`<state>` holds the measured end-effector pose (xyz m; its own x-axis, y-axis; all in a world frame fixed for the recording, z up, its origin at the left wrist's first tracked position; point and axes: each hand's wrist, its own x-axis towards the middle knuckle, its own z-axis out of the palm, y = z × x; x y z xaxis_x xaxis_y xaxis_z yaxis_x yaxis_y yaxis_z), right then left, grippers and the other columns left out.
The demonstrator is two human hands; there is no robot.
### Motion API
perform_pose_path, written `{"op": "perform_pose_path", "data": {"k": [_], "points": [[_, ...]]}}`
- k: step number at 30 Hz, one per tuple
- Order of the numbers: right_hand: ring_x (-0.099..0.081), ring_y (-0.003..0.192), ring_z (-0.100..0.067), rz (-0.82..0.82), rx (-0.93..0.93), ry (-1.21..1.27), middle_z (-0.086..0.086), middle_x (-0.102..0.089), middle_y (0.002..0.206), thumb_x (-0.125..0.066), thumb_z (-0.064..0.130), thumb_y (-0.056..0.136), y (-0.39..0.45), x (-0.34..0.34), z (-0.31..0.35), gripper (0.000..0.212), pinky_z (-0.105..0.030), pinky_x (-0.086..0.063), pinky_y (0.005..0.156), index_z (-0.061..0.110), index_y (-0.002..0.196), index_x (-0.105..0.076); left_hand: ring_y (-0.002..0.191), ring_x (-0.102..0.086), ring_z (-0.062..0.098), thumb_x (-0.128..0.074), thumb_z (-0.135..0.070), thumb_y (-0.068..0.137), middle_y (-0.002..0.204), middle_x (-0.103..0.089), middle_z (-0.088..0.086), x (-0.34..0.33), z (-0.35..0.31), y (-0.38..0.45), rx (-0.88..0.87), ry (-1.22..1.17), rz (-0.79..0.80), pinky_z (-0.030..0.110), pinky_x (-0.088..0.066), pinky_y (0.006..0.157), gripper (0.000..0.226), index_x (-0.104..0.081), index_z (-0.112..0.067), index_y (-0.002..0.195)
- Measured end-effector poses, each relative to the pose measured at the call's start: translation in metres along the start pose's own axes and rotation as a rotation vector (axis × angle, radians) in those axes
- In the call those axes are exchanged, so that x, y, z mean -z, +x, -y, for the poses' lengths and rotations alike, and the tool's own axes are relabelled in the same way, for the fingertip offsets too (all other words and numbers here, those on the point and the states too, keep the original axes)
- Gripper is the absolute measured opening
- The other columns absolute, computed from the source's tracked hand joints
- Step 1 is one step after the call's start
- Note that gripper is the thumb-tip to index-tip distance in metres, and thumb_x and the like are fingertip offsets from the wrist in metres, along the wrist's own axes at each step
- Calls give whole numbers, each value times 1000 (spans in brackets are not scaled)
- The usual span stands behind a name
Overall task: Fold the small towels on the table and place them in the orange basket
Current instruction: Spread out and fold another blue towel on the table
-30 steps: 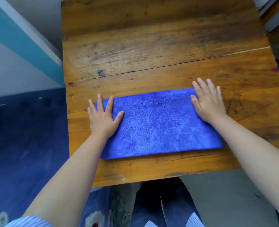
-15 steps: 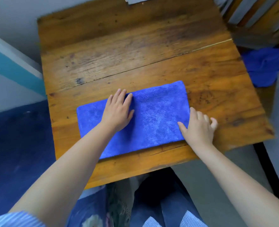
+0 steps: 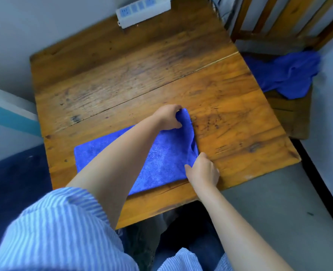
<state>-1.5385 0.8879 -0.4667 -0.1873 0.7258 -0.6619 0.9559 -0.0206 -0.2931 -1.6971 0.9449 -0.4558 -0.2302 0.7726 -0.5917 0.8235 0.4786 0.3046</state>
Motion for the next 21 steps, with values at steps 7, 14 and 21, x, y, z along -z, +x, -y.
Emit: {"op": "perform_pose_path", "data": {"k": [7, 14, 21], "points": [[-44, 75, -23, 25, 139, 263, -7, -48, 81, -66, 22, 78, 34, 38, -21, 45, -28, -30, 64, 21, 56, -28, 73, -46, 18, -54, 4, 80, 84, -51, 4, 39, -14, 10, -50, -204, 38, 13, -35, 48, 26, -64, -8, 101], [-47, 75, -20, -47, 405, 369, 3, -49, 64, -61, -2, 73, 71, 147, -7, 22, -28, -32, 57, 15, 64, -50, 82, -46, 16, -50, 13, 79, 75, -50, -12, 92, -31, 17, -97, -284, -207, 7, -36, 50, 32, -61, -11, 98], [-54, 77, -31, -572, 723, -23, -14, -56, 80, -59, -8, 74, 65, 181, 7, 9, -32, -33, 62, 0, 77, -58, 96, -51, 30, -54, 6, 80, 88, -46, 8, 115, -29, -6, -297, 82, -444, 21, -27, 68, 33, -68, -7, 106]]}}
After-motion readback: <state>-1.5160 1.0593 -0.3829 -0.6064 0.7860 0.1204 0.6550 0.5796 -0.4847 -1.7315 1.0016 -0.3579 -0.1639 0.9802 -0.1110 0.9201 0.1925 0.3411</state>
